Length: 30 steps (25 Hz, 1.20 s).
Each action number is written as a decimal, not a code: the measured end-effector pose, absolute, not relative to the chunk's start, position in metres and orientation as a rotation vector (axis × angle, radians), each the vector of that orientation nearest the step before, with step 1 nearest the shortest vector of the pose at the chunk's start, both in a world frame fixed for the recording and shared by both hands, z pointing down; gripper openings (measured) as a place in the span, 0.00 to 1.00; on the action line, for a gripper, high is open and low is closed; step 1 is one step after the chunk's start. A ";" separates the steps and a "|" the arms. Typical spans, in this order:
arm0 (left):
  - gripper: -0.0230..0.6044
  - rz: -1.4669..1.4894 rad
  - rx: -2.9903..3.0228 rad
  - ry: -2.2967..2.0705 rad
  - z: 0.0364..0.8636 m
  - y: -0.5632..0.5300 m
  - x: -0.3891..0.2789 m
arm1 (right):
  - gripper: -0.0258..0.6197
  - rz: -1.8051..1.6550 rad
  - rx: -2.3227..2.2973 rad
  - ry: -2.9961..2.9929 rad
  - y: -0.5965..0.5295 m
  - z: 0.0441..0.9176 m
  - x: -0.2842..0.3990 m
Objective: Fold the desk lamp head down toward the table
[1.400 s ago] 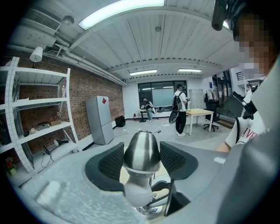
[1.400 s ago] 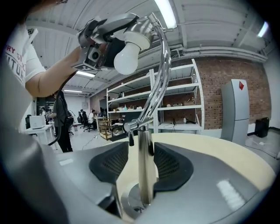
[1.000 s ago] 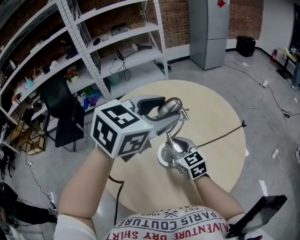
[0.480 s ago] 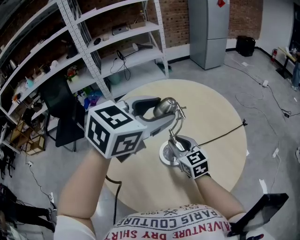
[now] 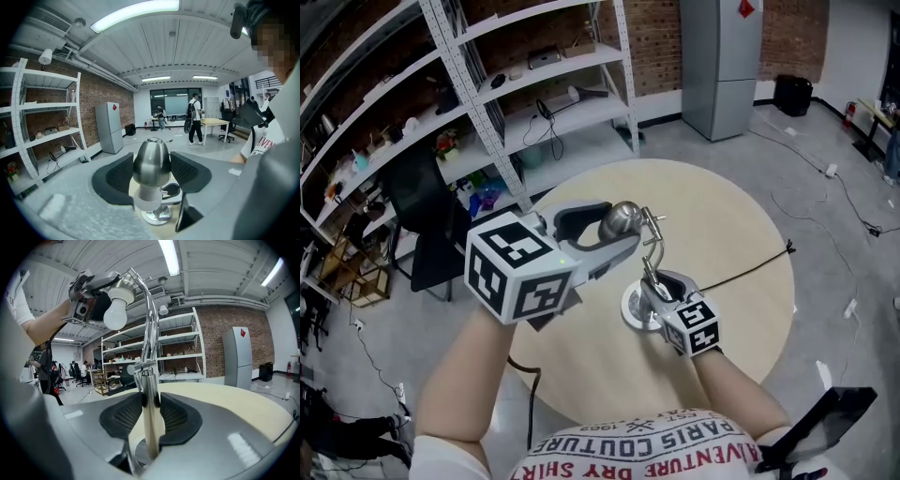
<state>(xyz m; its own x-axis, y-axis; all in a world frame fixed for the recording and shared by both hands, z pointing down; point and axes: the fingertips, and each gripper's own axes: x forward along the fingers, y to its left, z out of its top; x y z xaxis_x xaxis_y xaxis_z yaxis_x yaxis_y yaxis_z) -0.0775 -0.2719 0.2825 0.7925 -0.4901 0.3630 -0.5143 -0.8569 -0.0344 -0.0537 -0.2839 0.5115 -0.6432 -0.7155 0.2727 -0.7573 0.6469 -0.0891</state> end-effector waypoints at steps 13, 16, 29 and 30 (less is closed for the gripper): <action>0.43 0.488 2.891 -0.855 0.281 -0.271 -0.097 | 0.22 0.300 1.186 -2.658 -0.288 0.505 -0.053; 0.43 0.474 2.881 -0.863 0.283 -0.269 -0.101 | 0.22 0.299 1.174 -2.663 -0.287 0.505 -0.052; 0.43 0.430 2.843 -0.905 0.292 -0.264 -0.122 | 0.22 0.296 1.176 -2.671 -0.290 0.497 -0.051; 0.43 0.427 2.842 -0.908 0.292 -0.263 -0.123 | 0.22 0.297 1.179 -2.671 -0.291 0.495 -0.052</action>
